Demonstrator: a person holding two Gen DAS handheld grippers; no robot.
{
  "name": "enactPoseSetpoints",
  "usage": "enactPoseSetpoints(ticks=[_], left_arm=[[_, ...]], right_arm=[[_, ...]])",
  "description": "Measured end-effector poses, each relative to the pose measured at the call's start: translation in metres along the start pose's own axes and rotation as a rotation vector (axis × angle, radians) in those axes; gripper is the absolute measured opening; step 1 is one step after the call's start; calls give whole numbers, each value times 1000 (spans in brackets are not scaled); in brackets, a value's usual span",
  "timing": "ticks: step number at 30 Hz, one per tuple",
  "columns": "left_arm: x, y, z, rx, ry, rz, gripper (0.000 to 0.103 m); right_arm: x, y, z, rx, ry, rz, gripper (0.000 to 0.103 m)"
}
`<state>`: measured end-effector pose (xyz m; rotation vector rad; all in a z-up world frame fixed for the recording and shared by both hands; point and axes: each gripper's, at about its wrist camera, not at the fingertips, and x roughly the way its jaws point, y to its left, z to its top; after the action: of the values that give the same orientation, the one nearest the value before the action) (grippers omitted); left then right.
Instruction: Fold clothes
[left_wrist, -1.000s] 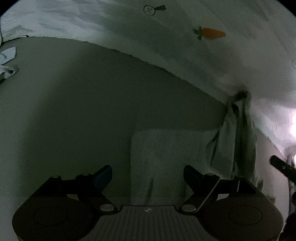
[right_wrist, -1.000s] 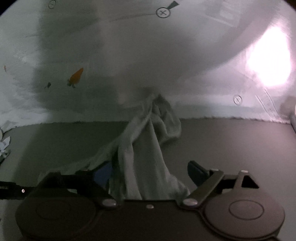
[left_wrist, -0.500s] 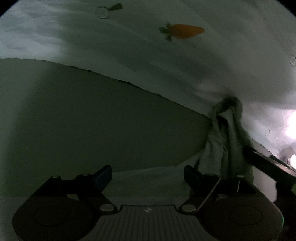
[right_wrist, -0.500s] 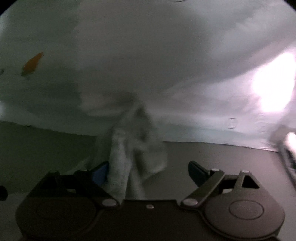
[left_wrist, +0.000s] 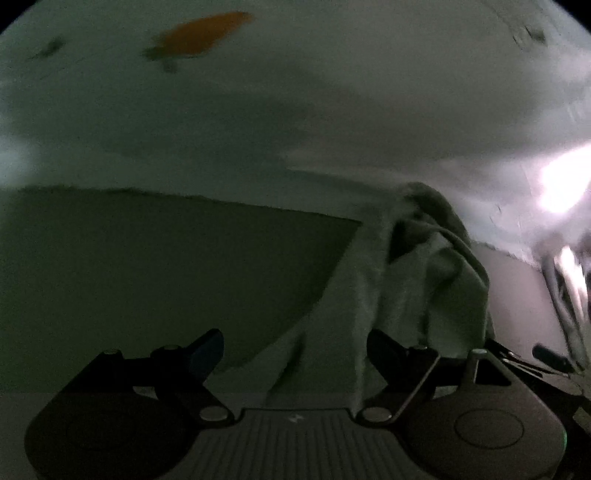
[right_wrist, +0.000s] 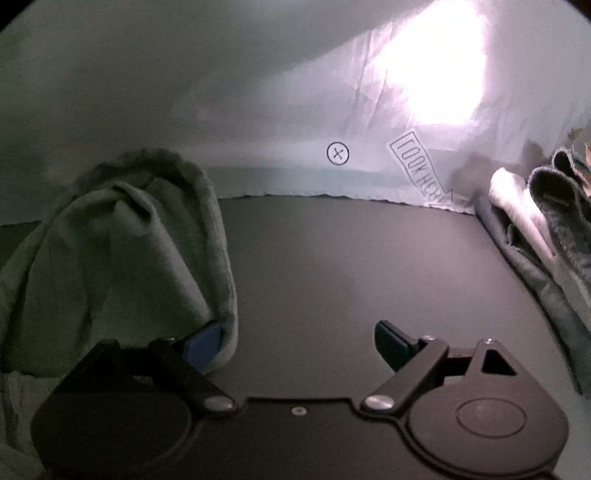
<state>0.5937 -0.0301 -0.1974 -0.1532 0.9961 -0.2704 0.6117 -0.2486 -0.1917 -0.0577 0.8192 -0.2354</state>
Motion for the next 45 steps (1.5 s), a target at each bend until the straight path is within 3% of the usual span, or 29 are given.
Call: enactPoseSetpoints(ticks=[4,8,13,15,17,20,23,28,41,43,45], left_arm=[[22,-26,10,137,-1,46,85],[39,-40,13,268,-11,172,86],[21,-24,16,210,-90,298,86],[11,-13,17,181,-111,371,86],[0,1,18,127,-110,381,86],[-20,13,14,66,-122,376,86],[-28,9,7,77,-135,364,86],[-19,9,9,61,-122,372,86],[26,21,39,42,-66,319,86],[31,23,43,39,-64,333,86],[29,23,44,48,-76,374,86]], right_arm=[[2,1,2,20,-5,16,90],[3,-2,0,26,-15,26,90],[-11,-7,-1,31,-79,-11,90],[-18,-11,0,25,-103,-87,79],[-22,-21,3,21,-113,-177,79],[-30,-50,7,103,-106,-184,79],[-36,-67,13,182,-100,-69,81],[-28,-43,18,161,-76,148,85],[52,28,49,-116,49,282,87],[51,32,51,-149,29,248,86],[48,33,53,-195,-14,140,81]])
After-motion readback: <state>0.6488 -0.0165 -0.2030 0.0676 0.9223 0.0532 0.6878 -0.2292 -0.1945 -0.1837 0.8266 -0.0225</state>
